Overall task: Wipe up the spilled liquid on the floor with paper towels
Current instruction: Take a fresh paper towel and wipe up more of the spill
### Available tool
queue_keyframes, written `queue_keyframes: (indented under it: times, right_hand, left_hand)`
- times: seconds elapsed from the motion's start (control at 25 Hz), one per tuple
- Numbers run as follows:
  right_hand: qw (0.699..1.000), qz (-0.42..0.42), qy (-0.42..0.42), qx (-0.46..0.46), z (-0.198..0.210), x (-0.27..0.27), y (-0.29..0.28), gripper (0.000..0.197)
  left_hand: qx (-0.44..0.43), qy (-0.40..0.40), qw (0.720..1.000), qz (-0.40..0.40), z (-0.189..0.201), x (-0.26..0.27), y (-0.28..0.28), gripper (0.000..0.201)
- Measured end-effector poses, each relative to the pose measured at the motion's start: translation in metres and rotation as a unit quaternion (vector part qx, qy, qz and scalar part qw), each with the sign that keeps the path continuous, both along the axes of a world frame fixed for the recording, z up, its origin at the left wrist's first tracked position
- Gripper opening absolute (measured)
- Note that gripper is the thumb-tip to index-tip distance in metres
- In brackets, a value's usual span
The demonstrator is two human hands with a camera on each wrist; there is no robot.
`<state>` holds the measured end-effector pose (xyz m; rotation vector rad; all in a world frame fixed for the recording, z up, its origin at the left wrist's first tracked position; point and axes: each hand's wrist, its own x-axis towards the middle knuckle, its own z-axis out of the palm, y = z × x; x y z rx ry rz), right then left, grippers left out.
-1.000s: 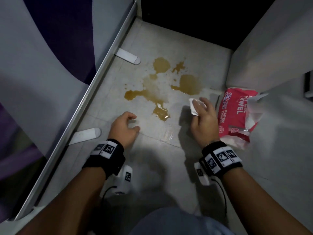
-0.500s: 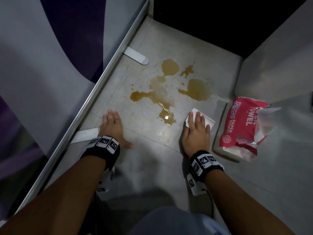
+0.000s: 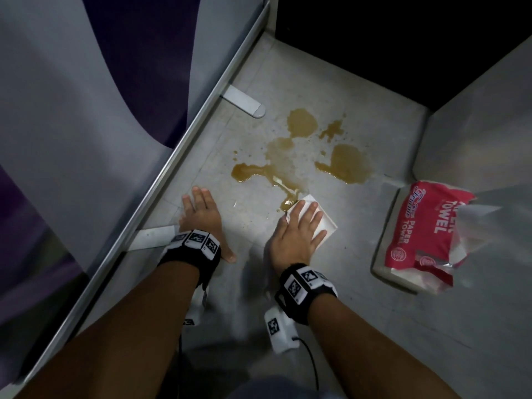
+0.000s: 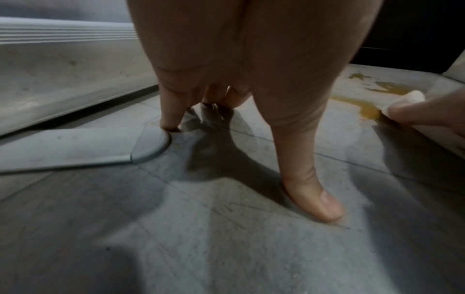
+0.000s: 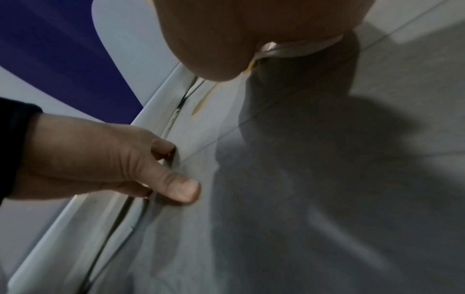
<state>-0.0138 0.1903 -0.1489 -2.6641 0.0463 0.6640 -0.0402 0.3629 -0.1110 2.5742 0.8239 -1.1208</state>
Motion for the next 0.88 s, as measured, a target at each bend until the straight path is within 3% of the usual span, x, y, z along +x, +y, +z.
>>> queue_keyframes:
  times: [0.2, 0.32, 0.64, 0.88]
  right_hand:
    - [0.997, -0.071, 0.014, 0.027, 0.005, 0.030, 0.042, 0.057]
    - [0.997, -0.066, 0.016, 0.042, 0.006, 0.053, 0.054, 0.057]
    - [0.998, 0.050, -0.002, 0.035, 0.003, 0.117, 0.070, 0.056]
    - [0.984, 0.174, -0.022, 0.023, 0.000, 0.133, 0.074, 0.056]
  left_hand:
    - [0.003, -0.008, 1.000, -0.007, 0.000, -0.002, 0.001, 0.170]
    - [-0.009, -0.013, 1.000, -0.003, -0.002, -0.004, 0.004, 0.171]
    - [-0.013, -0.015, 1.000, -0.015, -0.004, -0.004, 0.007, 0.173]
    - [-0.005, -0.004, 1.000, -0.011, 0.000, 0.000, 0.005, 0.172]
